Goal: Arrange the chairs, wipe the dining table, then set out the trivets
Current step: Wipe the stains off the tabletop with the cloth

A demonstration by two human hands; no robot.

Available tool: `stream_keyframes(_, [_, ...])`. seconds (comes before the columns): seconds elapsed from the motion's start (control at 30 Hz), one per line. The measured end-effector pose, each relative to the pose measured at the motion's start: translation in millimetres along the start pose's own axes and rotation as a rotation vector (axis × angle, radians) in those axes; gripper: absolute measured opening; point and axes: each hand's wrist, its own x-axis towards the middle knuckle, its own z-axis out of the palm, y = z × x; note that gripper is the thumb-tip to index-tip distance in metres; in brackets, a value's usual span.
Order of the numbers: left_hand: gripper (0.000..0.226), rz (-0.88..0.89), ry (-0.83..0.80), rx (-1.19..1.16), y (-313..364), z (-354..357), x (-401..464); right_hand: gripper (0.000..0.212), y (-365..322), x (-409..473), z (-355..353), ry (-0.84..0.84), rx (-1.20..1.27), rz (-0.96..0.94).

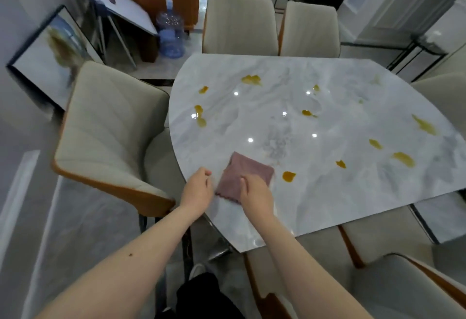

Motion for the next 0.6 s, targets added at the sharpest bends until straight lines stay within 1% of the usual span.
stream_keyframes(0.07, [0.030, 0.113, -0.002, 0.186, -11.5, 1.4, 17.3, 0.037, 7.2, 20.3, 19.5, 0.006, -0.044, 0.018])
stream_keyframes(0.13, [0.039, 0.184, -0.015, 0.383, -19.0, 6.3, 35.7, 0.043, 9.6, 42.4, 34.0, -0.006, -0.134, 0.045])
stream_keyframes(0.2, [0.049, 0.186, -0.016, 0.546, -25.2, 11.6, 52.3, 0.049, 12.9, 59.8, 48.7, -0.033, -0.199, 0.090])
stream_keyframes(0.23, [0.052, 0.170, -0.006, 0.592, -27.9, 13.7, 58.8, 0.053, 14.3, 64.5, 55.6, -0.043, -0.217, 0.131])
stream_keyframes(0.3, [0.057, 0.135, 0.024, 0.608, -32.9, 17.1, 72.0, 0.061, 15.7, 68.9, 71.1, -0.014, -0.242, 0.204])
stream_keyframes(0.4, [0.061, 0.093, 0.083, 0.581, -37.2, 15.1, 96.5, 0.075, 11.3, 72.3, 86.9, 0.089, -0.270, 0.241])
stream_keyframes(0.5, [0.061, 0.091, 0.143, 0.564, -44.0, 14.5, 119.0, 0.079, 7.2, 83.1, 93.5, 0.087, -0.286, 0.281])
stream_keyframes(0.6, [0.064, 0.104, 0.166, 0.587, -48.6, 16.2, 123.2, 0.079, -2.1, 100.7, 98.5, 0.134, -0.296, 0.309])
